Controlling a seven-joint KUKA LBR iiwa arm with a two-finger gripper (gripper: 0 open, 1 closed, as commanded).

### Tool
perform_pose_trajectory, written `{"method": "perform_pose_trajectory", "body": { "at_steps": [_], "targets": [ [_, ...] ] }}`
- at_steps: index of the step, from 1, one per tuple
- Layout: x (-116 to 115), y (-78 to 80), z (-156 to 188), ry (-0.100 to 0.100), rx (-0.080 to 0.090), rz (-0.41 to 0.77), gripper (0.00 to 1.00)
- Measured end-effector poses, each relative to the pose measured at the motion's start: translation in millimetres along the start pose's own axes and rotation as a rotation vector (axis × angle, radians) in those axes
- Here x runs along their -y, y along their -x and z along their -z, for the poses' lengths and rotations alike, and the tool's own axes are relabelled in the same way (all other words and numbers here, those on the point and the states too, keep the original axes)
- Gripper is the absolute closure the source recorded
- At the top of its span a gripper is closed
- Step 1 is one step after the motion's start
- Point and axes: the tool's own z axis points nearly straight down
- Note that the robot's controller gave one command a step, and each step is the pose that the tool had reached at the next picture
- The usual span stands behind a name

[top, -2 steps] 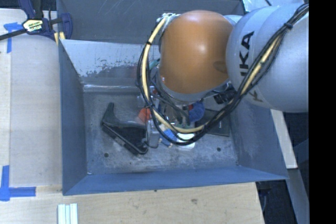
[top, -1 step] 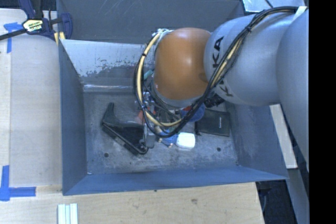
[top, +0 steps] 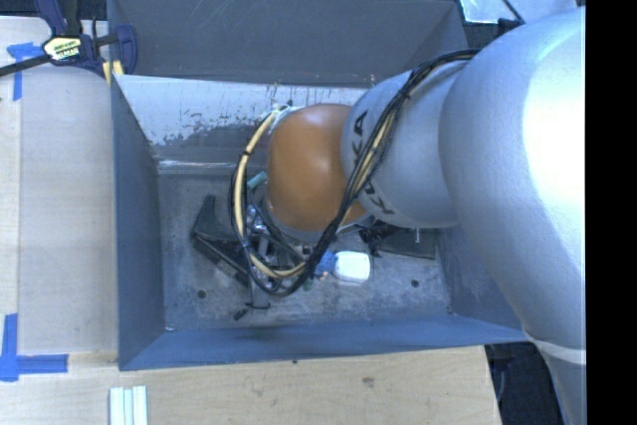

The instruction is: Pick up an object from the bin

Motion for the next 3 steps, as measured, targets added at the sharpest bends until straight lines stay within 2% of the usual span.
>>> {"method": "perform_pose_trajectory", "body": {
  "at_steps": [1, 2, 3],
  "targets": [
    [-1, 1.6, 3, 0.004, 0.006, 0.000, 1.00],
    [17, -6.0, 67, 0.000, 0.013, -0.011, 1.00],
    [8, -15.8, 41, -0.002, 0.003, -0.026, 1.00]
  ]
}}
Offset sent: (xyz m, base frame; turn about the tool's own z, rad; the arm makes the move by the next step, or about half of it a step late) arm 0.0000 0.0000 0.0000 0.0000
